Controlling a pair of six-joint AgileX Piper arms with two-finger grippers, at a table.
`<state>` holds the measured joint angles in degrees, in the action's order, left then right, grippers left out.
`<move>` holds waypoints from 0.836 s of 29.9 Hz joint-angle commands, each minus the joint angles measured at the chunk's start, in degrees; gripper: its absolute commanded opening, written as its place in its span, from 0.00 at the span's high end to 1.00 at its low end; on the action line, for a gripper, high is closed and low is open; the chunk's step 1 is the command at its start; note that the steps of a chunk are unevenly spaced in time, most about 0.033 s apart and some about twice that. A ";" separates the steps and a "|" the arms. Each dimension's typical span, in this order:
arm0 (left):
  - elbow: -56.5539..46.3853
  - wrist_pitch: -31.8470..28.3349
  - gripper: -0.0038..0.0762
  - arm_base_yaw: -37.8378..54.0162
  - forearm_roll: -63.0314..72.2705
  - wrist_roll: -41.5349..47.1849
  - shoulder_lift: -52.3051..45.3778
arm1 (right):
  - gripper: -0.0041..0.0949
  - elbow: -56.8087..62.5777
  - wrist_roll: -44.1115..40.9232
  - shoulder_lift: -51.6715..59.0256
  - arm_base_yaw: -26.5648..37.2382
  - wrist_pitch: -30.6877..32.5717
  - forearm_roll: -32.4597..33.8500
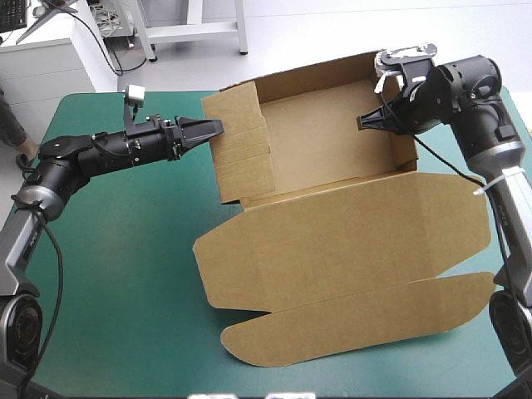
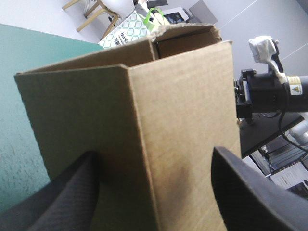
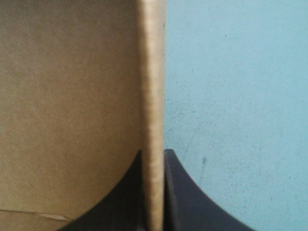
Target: Fold the box
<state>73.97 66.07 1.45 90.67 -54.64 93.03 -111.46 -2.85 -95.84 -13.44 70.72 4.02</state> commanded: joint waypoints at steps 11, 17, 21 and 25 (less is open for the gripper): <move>15.15 -7.90 0.36 -9.52 -32.17 26.56 -2.78 | 0.97 -1.56 -0.34 1.54 -1.27 -6.09 -4.02; 21.52 -8.37 0.36 -15.11 -52.65 41.56 -2.78 | 0.97 -1.68 -1.45 0.47 -4.06 -8.09 -4.02; 22.40 -9.90 0.37 -17.07 -59.50 47.66 -2.78 | 0.97 -1.68 -2.05 0.20 -5.52 -9.23 -4.02; 22.54 -10.60 0.48 -18.39 -66.18 52.03 -2.54 | 0.97 -1.68 -3.30 0.11 -6.08 -9.61 -4.02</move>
<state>94.38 58.29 -15.57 26.22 -6.14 93.01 -111.46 -4.60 -98.59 -18.75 65.68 2.63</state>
